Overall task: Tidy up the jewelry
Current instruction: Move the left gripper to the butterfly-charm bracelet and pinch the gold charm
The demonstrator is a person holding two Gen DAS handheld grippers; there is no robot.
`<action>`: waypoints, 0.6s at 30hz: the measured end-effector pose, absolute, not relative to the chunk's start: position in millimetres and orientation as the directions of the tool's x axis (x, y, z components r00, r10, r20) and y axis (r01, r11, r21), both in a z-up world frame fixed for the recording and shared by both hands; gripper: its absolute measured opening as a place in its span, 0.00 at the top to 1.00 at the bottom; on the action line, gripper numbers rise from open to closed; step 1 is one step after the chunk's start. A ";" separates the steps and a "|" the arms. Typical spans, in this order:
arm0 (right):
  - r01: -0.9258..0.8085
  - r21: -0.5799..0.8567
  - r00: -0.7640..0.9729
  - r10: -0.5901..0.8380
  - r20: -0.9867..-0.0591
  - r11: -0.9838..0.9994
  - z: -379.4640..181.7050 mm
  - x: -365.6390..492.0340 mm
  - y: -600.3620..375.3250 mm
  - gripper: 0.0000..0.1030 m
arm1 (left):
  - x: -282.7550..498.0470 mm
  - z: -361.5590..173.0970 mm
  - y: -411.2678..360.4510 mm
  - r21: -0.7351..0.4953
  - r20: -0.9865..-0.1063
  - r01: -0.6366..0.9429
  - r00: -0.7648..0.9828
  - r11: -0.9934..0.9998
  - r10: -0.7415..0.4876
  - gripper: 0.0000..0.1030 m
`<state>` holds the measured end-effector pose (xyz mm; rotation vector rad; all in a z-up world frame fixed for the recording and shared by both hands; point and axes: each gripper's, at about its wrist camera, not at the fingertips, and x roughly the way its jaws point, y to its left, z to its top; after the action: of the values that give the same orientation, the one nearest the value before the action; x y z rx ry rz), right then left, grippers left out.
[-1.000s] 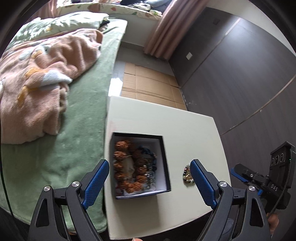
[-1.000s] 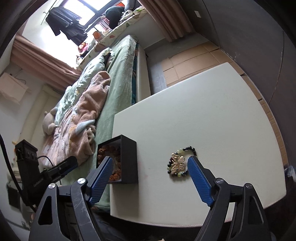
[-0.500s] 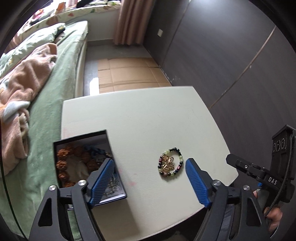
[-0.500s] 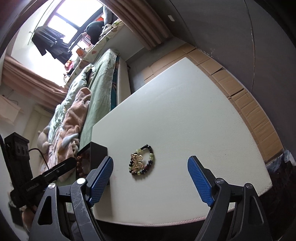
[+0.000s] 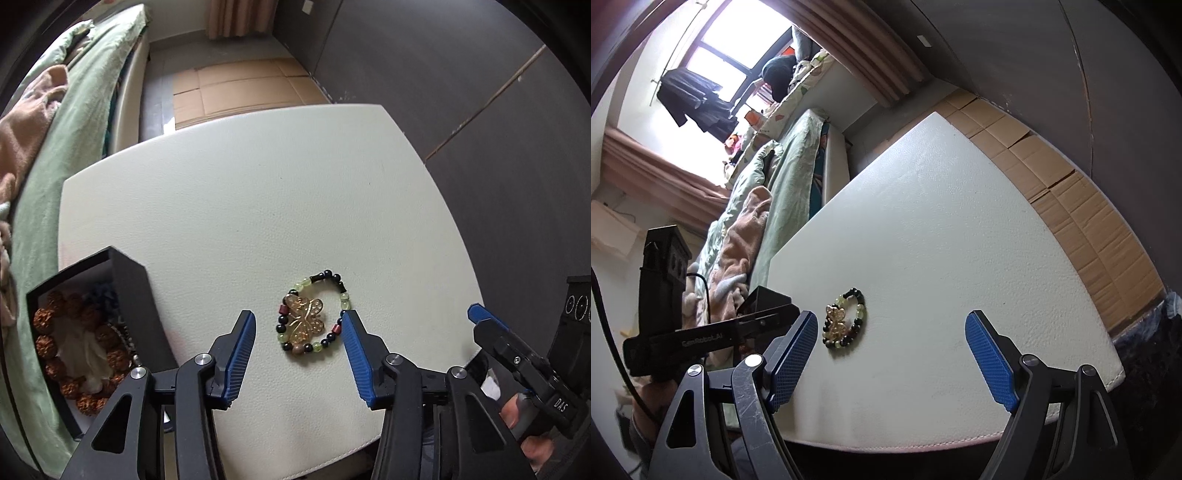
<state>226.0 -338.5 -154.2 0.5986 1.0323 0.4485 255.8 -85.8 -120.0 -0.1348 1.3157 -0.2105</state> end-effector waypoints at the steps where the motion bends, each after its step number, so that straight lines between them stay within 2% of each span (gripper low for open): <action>1: -0.071 0.667 0.450 0.620 -0.642 0.742 -159.1 225.9 -339.8 0.21 | 258.6 -123.2 -89.3 -0.207 -0.948 0.083 0.228 0.975 -0.220 0.52; 3: -0.047 0.687 0.426 0.637 -0.643 0.725 -170.0 228.5 -341.5 0.26 | 262.8 -130.3 -94.5 -0.187 -0.956 0.090 0.212 0.978 -0.203 0.58; 12: -0.056 0.622 0.408 0.586 -0.700 0.781 -175.8 230.6 -334.9 0.27 | 272.5 -158.2 -104.5 -0.129 -0.978 0.125 0.147 0.984 -0.147 0.59; 13: -0.058 0.620 0.406 0.586 -0.701 0.782 -175.9 230.6 -334.6 0.27 | 272.1 -160.7 -104.5 -0.127 -0.979 0.125 0.143 0.984 -0.145 0.62; 15: -0.065 0.618 0.406 0.586 -0.701 0.784 -175.2 230.3 -334.1 0.27 | 270.0 -160.2 -103.9 -0.114 -0.978 0.129 0.159 0.985 -0.134 0.76; 16: -0.065 0.613 0.406 0.582 -0.704 0.787 -175.5 230.2 -334.4 0.27 | 269.2 -159.3 -103.1 -0.124 -0.977 0.129 0.158 0.984 -0.143 0.78; 18: -0.062 0.612 0.402 0.581 -0.708 0.788 -177.2 230.7 -334.8 0.27 | 268.2 -155.1 -100.7 -0.132 -0.974 0.128 0.166 0.983 -0.152 0.88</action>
<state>230.7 -334.8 -177.2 0.5481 1.0912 0.4328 268.2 -100.7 -155.1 -0.0204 1.3898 -0.1999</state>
